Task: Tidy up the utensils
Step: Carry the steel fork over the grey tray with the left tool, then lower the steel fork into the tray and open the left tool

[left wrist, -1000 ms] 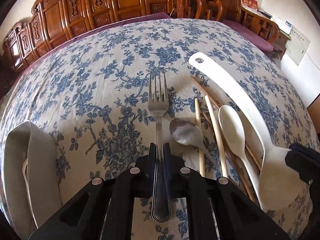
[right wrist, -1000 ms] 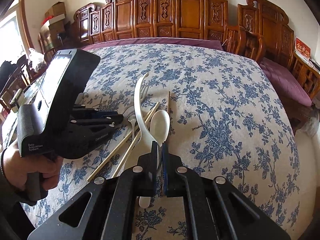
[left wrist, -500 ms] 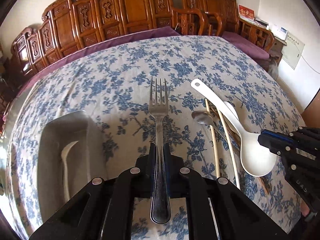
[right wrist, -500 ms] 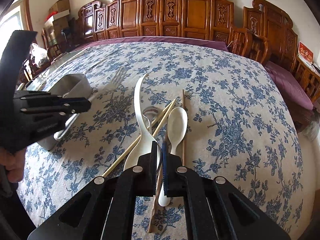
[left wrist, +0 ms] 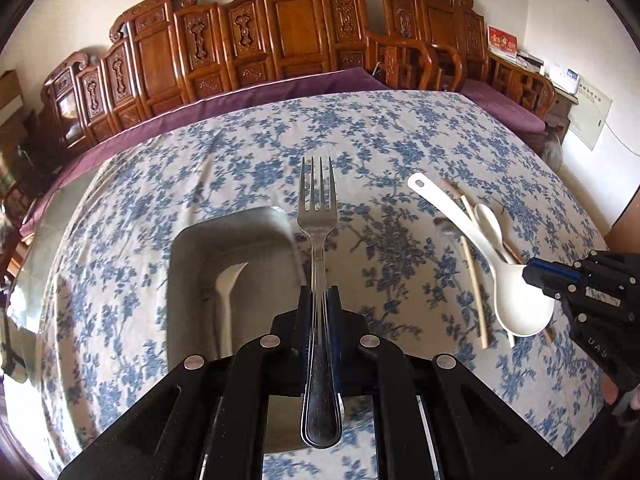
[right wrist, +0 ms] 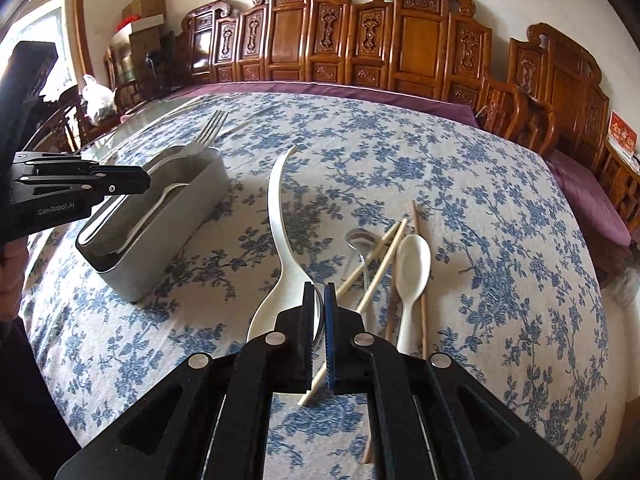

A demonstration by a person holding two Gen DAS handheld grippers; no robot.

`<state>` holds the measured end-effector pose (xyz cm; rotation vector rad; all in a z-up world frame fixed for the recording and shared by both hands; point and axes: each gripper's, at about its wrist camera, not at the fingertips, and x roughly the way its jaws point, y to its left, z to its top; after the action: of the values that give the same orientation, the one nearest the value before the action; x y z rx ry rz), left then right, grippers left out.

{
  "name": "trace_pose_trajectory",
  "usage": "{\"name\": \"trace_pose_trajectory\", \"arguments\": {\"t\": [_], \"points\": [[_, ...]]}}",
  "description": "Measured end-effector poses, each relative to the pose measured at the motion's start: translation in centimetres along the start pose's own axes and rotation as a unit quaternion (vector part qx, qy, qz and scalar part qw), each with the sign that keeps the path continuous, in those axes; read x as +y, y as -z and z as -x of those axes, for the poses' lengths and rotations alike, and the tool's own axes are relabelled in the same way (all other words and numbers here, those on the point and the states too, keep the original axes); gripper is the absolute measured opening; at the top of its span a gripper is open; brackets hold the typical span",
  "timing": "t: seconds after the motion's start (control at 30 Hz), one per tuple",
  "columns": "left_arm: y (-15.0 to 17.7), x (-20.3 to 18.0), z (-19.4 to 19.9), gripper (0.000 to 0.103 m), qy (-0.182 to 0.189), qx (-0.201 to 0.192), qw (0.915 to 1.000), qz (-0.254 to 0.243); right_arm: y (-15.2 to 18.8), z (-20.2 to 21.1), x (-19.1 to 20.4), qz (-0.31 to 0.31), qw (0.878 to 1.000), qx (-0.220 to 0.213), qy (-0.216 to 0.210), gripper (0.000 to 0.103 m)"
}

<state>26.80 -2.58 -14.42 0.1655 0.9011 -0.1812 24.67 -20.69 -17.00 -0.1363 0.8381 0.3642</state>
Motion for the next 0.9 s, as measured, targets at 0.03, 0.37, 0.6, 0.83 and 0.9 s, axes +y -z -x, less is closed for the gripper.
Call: {"name": "trace_pose_trajectory", "arguments": {"t": [0.03,0.37,0.6,0.83,0.9], "points": [[0.3,0.6,0.0,0.007,-0.002,0.001,1.0000,0.001,-0.1,0.0,0.3,0.003,1.000,-0.001,-0.001,0.006],[2.9,4.5,-1.7,0.007,0.001,0.019,0.9993,0.031,-0.2,-0.5,2.3,0.017,1.000,0.004,-0.008,0.006],[3.4,6.0,-3.3,0.007,0.007,0.031,0.9984,0.048,-0.7,-1.1,3.5,0.029,1.000,0.011,-0.003,0.006],[3.4,7.6,-4.7,0.007,0.014,0.044,0.9967,0.068,-2.2,-1.3,4.8,0.026,1.000,0.010,-0.003,0.006],[3.5,7.9,-5.2,0.007,0.016,0.049,0.9961,0.071,-2.5,-1.4,5.4,0.025,1.000,0.010,-0.005,0.006]]}}
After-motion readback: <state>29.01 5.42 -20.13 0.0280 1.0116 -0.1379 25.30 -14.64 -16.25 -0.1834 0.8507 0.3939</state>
